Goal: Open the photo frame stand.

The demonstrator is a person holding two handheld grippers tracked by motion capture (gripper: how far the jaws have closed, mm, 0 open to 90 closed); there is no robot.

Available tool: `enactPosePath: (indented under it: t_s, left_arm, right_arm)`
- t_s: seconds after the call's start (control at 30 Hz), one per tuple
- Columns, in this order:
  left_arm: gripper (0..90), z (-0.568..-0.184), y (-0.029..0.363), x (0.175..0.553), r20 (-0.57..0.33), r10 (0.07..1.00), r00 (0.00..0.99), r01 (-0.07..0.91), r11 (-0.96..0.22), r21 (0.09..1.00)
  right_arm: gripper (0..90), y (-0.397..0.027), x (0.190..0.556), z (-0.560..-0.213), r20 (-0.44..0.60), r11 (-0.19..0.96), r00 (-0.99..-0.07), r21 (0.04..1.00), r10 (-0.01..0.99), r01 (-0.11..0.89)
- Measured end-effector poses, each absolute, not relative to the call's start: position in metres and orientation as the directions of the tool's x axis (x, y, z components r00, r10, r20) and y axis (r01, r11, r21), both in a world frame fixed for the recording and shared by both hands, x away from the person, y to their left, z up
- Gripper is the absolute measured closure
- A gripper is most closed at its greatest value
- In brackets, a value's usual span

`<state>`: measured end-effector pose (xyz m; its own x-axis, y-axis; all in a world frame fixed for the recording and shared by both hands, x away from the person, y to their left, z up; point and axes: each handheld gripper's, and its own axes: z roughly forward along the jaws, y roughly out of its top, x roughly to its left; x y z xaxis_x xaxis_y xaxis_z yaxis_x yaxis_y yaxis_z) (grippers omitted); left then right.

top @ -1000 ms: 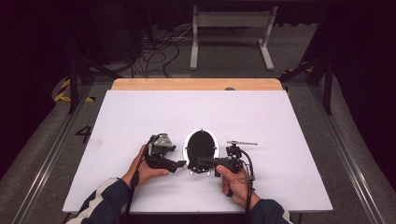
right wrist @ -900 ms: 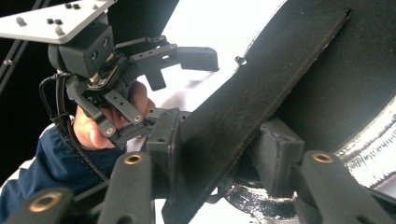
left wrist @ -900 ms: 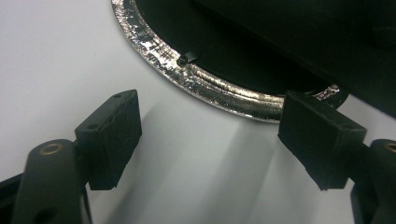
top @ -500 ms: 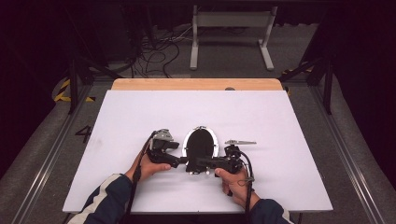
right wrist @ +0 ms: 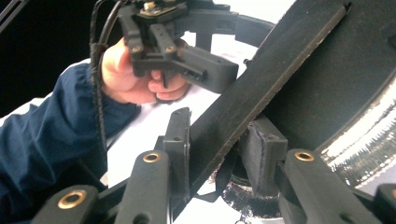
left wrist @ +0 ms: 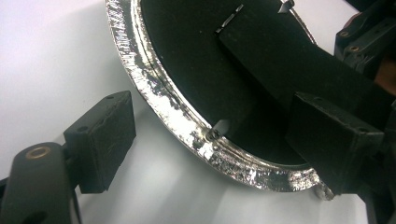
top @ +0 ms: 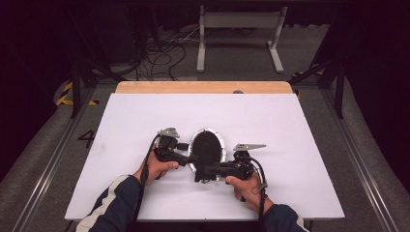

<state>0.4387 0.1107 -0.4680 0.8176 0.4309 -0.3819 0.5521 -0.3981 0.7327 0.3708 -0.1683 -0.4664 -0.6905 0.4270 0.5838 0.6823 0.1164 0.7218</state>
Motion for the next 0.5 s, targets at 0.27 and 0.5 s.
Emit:
enactPosePath:
  t_s: [0.27, 0.5]
  left_arm:
    - [24.5, -0.461, 0.113, 0.436, -0.360, 0.392, 0.847, 0.507, -0.393, 0.767]
    - [43.5, -0.454, 0.120, 0.434, -0.313, 0.383, 0.869, 0.459, -0.389, 0.799]
  right_arm:
    - [68.2, -0.169, 0.369, -0.463, 0.540, 0.162, -0.742, 0.755, 0.398, 0.636]
    - [71.2, -0.169, 0.366, -0.460, 0.509, 0.193, -0.770, 0.772, 0.385, 0.606]
